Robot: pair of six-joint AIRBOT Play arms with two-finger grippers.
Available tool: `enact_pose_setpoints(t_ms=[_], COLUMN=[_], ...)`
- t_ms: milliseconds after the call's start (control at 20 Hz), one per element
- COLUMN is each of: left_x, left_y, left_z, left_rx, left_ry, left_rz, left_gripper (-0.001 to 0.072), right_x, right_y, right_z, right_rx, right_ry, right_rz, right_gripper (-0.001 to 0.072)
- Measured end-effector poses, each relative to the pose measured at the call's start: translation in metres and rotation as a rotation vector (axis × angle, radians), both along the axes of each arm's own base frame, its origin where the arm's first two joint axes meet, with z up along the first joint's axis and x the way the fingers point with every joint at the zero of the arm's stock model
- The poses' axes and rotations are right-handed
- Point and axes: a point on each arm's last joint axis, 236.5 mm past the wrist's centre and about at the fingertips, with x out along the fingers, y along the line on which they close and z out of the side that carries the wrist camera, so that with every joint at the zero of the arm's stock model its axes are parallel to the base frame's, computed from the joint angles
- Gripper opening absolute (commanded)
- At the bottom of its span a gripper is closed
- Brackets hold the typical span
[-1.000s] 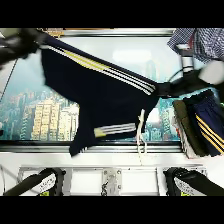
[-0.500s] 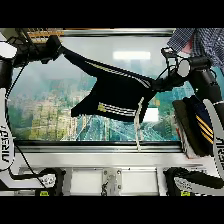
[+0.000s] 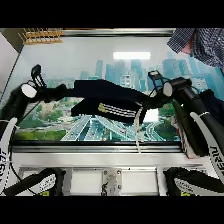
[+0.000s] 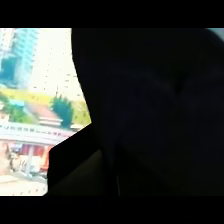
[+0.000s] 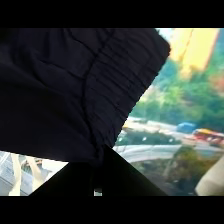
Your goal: Fold the clothes and pants, and hang the long-sleeved shirts on hangers.
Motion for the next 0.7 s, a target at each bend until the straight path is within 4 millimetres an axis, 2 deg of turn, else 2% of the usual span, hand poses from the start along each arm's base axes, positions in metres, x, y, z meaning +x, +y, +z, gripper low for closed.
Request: enact_pose_setpoints(t_ms=[150, 250, 400, 550, 600, 650, 700], left_x=[-0.016, -0.023, -0.029, -0.034, -0.036, -0.038, -0.039], left_y=[0.005, 0.006, 0.006, 0.005, 0.005, 0.005, 0.007], left_z=[-0.045, -0.065, -0.08, -0.086, -0.087, -0.087, -0.084], left_rx=[0.014, 0.019, 0.021, 0.02, 0.018, 0.016, 0.015], left_ry=[0.065, 0.104, 0.136, 0.158, 0.167, 0.172, 0.171], left_rz=[0.021, 0.023, 0.024, 0.021, 0.019, 0.018, 0.019], left_gripper=[0.0003, 0.0003, 0.0003, 0.0003, 0.0003, 0.0005, 0.0129], right_x=[-0.023, -0.035, -0.05, -0.058, -0.06, -0.06, -0.06], right_y=[0.017, 0.026, 0.038, 0.047, 0.049, 0.05, 0.051], right_z=[-0.03, -0.047, -0.061, -0.067, -0.066, -0.064, -0.061], right_rx=[-0.009, -0.009, -0.011, -0.006, -0.003, 0.0, 0.005], right_ry=[0.042, 0.059, 0.079, 0.087, 0.088, 0.083, 0.074], right_rz=[0.023, 0.028, 0.048, 0.063, 0.064, 0.066, 0.066], right_gripper=[0.0014, 0.0014, 0.0018, 0.0022, 0.007, 0.034, 0.0606])
